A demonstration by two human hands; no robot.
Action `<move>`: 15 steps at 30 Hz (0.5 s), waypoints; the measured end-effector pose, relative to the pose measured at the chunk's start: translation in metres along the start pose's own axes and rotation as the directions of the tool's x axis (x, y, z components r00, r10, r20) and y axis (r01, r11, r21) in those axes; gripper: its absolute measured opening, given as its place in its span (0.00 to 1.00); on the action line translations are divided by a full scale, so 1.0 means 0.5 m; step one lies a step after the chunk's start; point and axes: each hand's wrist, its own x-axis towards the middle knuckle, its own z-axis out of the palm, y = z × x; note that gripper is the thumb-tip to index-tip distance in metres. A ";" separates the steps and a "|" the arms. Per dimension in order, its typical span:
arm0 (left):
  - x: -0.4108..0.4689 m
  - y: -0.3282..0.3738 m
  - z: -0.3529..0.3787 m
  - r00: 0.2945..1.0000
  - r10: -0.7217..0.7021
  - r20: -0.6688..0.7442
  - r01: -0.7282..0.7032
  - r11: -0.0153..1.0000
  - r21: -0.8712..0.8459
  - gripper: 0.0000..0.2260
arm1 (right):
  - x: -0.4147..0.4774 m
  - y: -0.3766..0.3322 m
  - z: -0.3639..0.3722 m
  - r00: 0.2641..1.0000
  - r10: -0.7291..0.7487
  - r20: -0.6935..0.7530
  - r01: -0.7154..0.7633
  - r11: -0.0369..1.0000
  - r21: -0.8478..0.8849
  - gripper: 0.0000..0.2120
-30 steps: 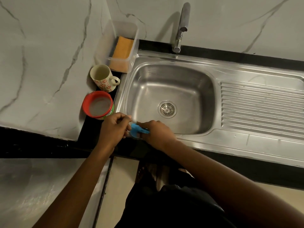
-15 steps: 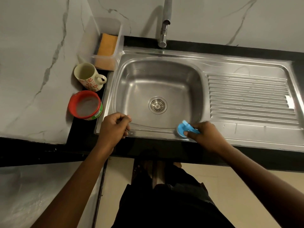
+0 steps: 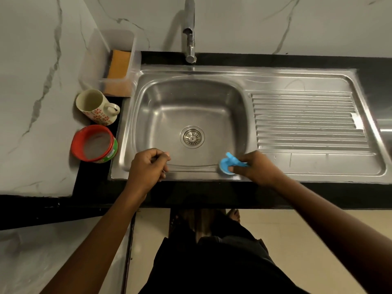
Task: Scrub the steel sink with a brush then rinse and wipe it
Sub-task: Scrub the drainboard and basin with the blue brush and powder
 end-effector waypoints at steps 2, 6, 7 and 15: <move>0.001 0.003 0.014 1.000 0.005 0.012 -0.005 1.000 0.006 0.08 | -0.014 0.054 -0.045 0.998 0.057 -0.020 -0.057 0.998 -0.025 0.19; 0.003 0.013 0.043 0.999 0.009 0.044 -0.009 1.000 0.000 0.08 | -0.011 0.067 -0.053 0.994 0.107 -0.037 -0.108 0.994 -0.012 0.21; 0.004 0.015 0.051 0.998 0.010 0.054 -0.010 1.000 -0.001 0.08 | -0.005 0.048 -0.037 0.995 0.093 -0.036 -0.093 0.996 0.002 0.20; 0.018 0.052 0.104 0.996 0.016 0.093 -0.019 0.999 0.029 0.09 | -0.007 -0.069 0.087 0.994 -0.110 -0.014 0.110 0.987 0.116 0.21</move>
